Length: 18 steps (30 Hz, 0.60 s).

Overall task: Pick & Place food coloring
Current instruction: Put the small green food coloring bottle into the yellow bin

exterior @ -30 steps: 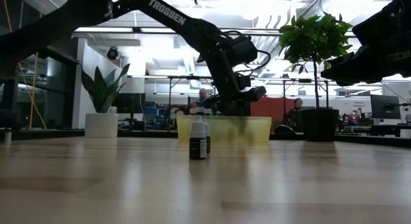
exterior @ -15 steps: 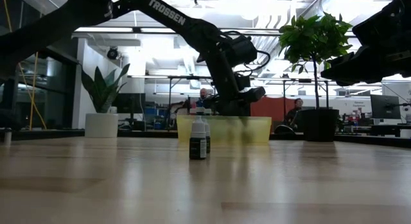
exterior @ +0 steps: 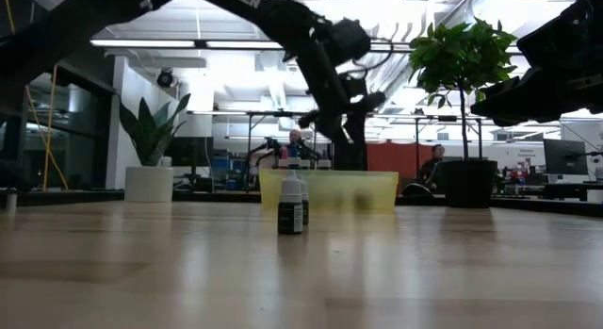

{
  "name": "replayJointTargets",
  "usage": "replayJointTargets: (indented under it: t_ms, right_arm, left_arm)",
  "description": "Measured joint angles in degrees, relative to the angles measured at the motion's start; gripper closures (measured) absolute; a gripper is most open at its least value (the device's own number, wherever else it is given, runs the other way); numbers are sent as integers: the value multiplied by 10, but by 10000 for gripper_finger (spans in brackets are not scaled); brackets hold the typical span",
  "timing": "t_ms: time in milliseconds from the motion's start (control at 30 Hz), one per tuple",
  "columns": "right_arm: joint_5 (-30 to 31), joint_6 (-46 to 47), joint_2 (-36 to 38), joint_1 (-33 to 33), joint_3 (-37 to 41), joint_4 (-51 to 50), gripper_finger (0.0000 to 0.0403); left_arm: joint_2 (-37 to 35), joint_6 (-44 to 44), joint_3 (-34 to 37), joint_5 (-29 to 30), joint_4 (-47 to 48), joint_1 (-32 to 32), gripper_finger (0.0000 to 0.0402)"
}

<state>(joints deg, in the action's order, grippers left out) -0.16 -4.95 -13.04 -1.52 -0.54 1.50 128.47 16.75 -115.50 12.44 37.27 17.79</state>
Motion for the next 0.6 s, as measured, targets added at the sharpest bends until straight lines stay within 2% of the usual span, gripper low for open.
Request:
replayJointTargets:
  t_ms: [167, 367, 467, 600]
  right_arm:
    - [0, 0, 0, 0, 0, 0, 402]
    - [0, 0, 0, 0, 0, 0, 402]
    - [0, 0, 0, 0, 0, 0, 402]
    - [0, 0, 0, 0, 0, 0, 402]
  left_arm:
    - [-34, -37, -1, -48, 37, -27, 238]
    - [-71, -146, 15, -161, 113, -81, 238]
    - [-109, -200, 64, -181, 113, -104, 238]
    - [-170, -250, 159, -181, 92, -129, 238]
